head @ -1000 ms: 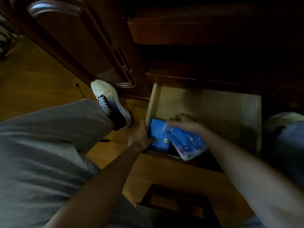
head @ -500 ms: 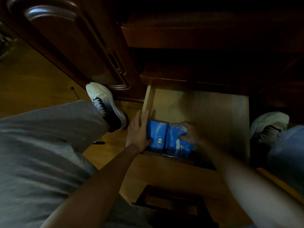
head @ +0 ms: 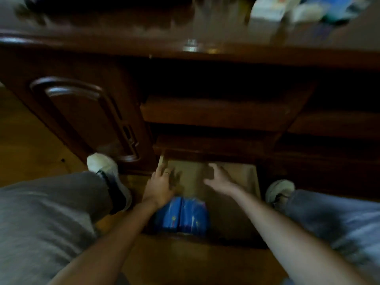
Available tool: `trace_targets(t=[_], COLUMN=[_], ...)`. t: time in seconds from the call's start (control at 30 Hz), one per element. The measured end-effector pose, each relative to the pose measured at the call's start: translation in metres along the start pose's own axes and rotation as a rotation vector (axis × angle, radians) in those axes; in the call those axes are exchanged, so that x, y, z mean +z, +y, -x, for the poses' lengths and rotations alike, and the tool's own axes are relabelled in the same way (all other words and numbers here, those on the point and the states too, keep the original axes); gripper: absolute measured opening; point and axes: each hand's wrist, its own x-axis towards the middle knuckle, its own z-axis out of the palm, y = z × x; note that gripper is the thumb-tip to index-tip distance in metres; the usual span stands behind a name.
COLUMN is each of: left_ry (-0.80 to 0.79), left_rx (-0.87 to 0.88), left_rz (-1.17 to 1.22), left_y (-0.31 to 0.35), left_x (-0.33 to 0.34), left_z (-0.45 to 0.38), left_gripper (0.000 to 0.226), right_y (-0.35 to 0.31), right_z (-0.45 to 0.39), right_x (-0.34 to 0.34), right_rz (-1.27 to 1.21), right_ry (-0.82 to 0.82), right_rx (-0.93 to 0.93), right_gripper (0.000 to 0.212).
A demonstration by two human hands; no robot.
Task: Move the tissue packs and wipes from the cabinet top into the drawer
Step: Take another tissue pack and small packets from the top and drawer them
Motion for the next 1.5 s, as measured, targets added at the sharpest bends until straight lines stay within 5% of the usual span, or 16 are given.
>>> trace_targets(t=[0.17, 0.33, 0.4, 0.5, 0.6, 0.83, 1.03, 1.17, 1.4, 1.5], left_ry=[0.511, 0.855, 0.829, 0.721, 0.635, 0.521, 0.393, 0.314, 0.374, 0.417], left_rx=[0.424, 0.664, 0.630, 0.576, 0.573, 0.667, 0.632, 0.602, 0.616, 0.590], left_rz=[0.039, -0.015, -0.017, -0.032, -0.024, 0.003, -0.205, -0.229, -0.188, -0.202], left_y=[0.082, 0.156, 0.175, 0.194, 0.215, 0.303, 0.352, 0.356, 0.361, 0.359], left_x=[-0.148, -0.266, -0.289, -0.305, -0.310, -0.294, -0.265, -0.263, -0.265, -0.266], left_z=[0.002, 0.002, -0.014, -0.054, -0.098, -0.191, -0.254, -0.279, -0.279, -0.266], left_gripper=[0.037, 0.022, 0.020, 0.022, 0.025, 0.061, 0.088, 0.094, 0.081, 0.079], right_y=[-0.108, -0.185, -0.201, -0.206, -0.204, -0.195, -0.158, -0.137, -0.128, -0.142], right_z=[0.066, 0.111, 0.107, 0.084, 0.061, 0.013, -0.060, -0.093, -0.109, -0.097], right_x=[-0.132, -0.231, -0.260, -0.294, -0.316, -0.403, -0.501, -0.534, -0.535, -0.532], right_rz=[0.099, 0.331, 0.464, 0.555, 0.658, 0.509, 0.383, 0.148, -0.031, -0.033], right_ry=[0.512, 0.947, 0.989, 0.830, 0.745, 1.148, 1.187, 1.082, 1.178, 1.107], right_rx=[-0.486, -0.711, -0.635, -0.357, -0.254, -0.307, 0.093, 0.109, -0.072, -0.011], right_gripper=[0.028, 0.015, 0.021, 0.042, 0.036, 0.027, 0.089, 0.119, 0.085, 0.090])
